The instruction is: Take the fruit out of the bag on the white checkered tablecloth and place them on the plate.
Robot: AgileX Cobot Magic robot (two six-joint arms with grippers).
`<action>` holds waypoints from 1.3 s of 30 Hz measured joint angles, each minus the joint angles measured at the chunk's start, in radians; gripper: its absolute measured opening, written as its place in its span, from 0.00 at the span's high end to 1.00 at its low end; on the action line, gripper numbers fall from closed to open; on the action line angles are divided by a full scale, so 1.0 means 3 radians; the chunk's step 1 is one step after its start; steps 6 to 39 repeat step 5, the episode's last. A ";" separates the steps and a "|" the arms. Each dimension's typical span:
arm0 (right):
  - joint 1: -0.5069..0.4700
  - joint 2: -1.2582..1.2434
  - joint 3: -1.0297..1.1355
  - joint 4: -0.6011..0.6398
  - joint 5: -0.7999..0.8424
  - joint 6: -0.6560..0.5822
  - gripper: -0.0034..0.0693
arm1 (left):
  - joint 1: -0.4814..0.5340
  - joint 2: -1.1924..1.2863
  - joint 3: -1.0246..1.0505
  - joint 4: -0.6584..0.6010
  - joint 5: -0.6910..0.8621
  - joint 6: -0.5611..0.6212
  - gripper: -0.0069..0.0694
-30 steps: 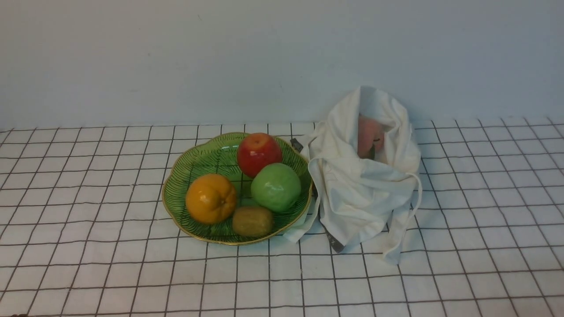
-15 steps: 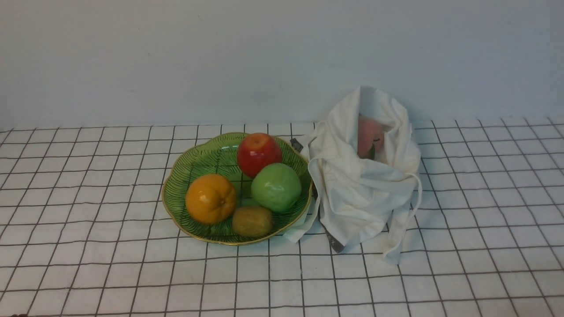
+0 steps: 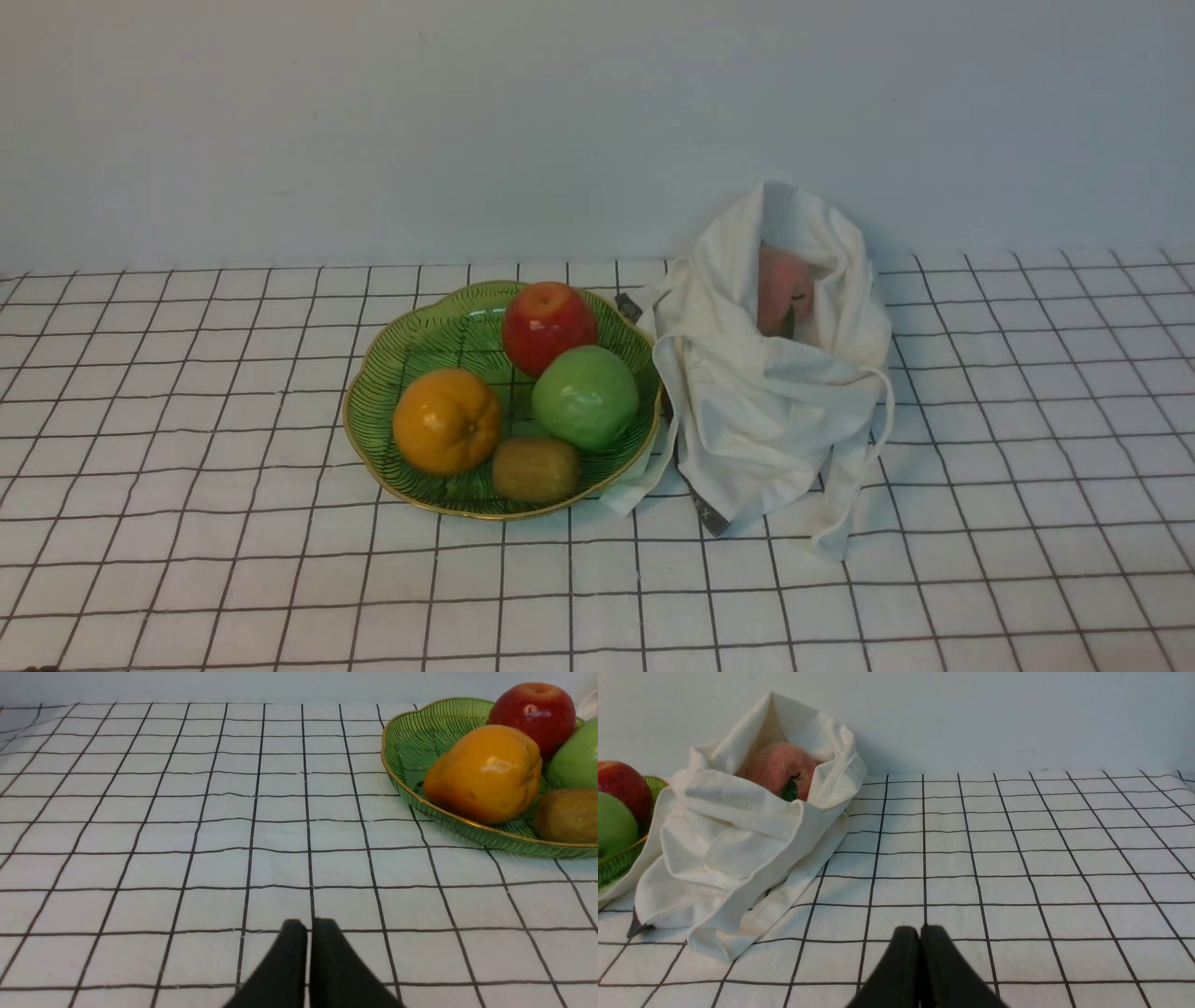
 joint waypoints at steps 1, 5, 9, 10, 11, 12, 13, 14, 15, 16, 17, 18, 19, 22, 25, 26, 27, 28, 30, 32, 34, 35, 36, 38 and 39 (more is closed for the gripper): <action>0.0000 0.0000 0.0000 0.0000 0.0000 0.0000 0.97 | 0.0000 0.0000 0.0000 0.0000 0.0000 0.0000 0.92; 0.0000 0.0000 0.0000 0.0000 0.0000 0.0000 0.97 | 0.0000 0.0000 0.0000 0.0000 0.0000 0.0000 0.92; 0.0000 0.0000 0.0000 0.0000 0.0000 0.0000 0.97 | 0.0000 0.0000 0.0000 0.0000 0.0000 0.0000 0.92; 0.0000 0.0000 0.0000 0.0000 0.0000 0.0000 0.97 | 0.0000 0.0000 0.0000 0.0000 0.0000 0.0000 0.92; 0.0000 0.0000 0.0000 0.0000 0.0000 0.0000 0.97 | 0.0000 0.0000 0.0000 0.0000 0.0000 0.0000 0.92; 0.0000 0.0000 0.0000 0.0000 0.0000 0.0000 0.97 | 0.0000 0.0000 0.0000 0.0000 0.0000 0.0000 0.92; 0.0000 0.0000 0.0000 0.0000 0.0000 0.0000 0.97 | 0.0000 0.0000 0.0000 0.0000 0.0000 0.0000 0.92; 0.0000 0.0000 0.0000 0.0000 0.0000 0.0000 0.97 | 0.0000 0.0000 0.0000 0.0000 0.0000 0.0000 0.92; 0.0000 0.0000 0.0000 0.0000 0.0000 0.0000 0.97 | 0.0000 0.0000 0.0000 0.0000 0.0000 0.0000 0.92; 0.0000 0.0000 0.0000 0.0000 0.0000 0.0000 0.97 | 0.0000 0.0000 0.0000 0.0000 0.0000 0.0000 0.92; 0.0000 0.0000 0.0000 0.0000 0.0000 0.0000 0.97 | 0.0000 0.0000 0.0000 0.0000 0.0000 0.0000 0.92; 0.0000 0.0000 0.0000 0.0000 0.0000 0.0000 0.97 | 0.0000 0.0000 0.0000 0.0000 0.0000 0.0000 0.92; 0.0000 0.0000 0.0000 0.0000 0.0000 0.0000 0.97 | 0.0000 0.0000 0.0000 0.0000 0.0000 0.0000 0.92; 0.0000 0.0000 0.0000 0.0000 0.0000 0.0000 0.97 | 0.0000 0.0000 0.0000 0.0000 0.0000 0.0000 0.92; 0.0000 0.0000 0.0000 0.0000 0.0000 0.0000 0.97 | 0.0000 0.0000 0.0000 0.0000 0.0000 0.0000 0.92; 0.0000 0.0000 0.0000 0.0000 0.0000 0.0000 0.97 | 0.0000 0.0000 0.0000 0.0000 0.0000 0.0000 0.92; 0.0000 0.0000 0.0000 0.0000 0.0000 0.0000 0.97 | 0.0000 0.0000 0.0000 0.0000 0.0000 0.0000 0.92; 0.0000 0.0000 0.0000 0.0000 0.0000 0.0000 0.97 | 0.0000 0.0000 0.0000 0.0000 0.0000 0.0000 0.92; 0.0000 0.0000 0.0000 0.0000 0.0000 0.0000 0.97 | 0.0000 0.0000 0.0000 0.0000 0.0000 0.0000 0.92; 0.0000 0.0000 0.0000 0.0000 0.0000 0.0000 0.97 | 0.0000 0.0000 0.0000 0.0000 0.0000 0.0000 0.92; 0.0000 0.0000 0.0000 0.0000 0.0000 0.0000 0.97 | 0.0000 0.0000 0.0000 0.0000 0.0000 0.0000 0.92; 0.0000 0.0000 0.0000 0.0000 0.0000 0.0000 0.97 | 0.0000 0.0000 0.0000 0.0000 0.0000 0.0000 0.92; 0.0000 0.0000 0.0000 0.0000 0.0000 0.0000 0.97 | 0.0000 0.0000 0.0000 0.0000 0.0000 0.0000 0.92; 0.0000 0.0000 0.0000 0.0000 0.0000 0.0000 0.97 | 0.0000 0.0000 0.0000 0.0000 0.0000 0.0000 0.92; 0.0000 0.0000 0.0000 0.0000 0.0000 0.0000 0.97 | 0.0000 0.0000 0.0000 0.0000 0.0000 0.0000 0.92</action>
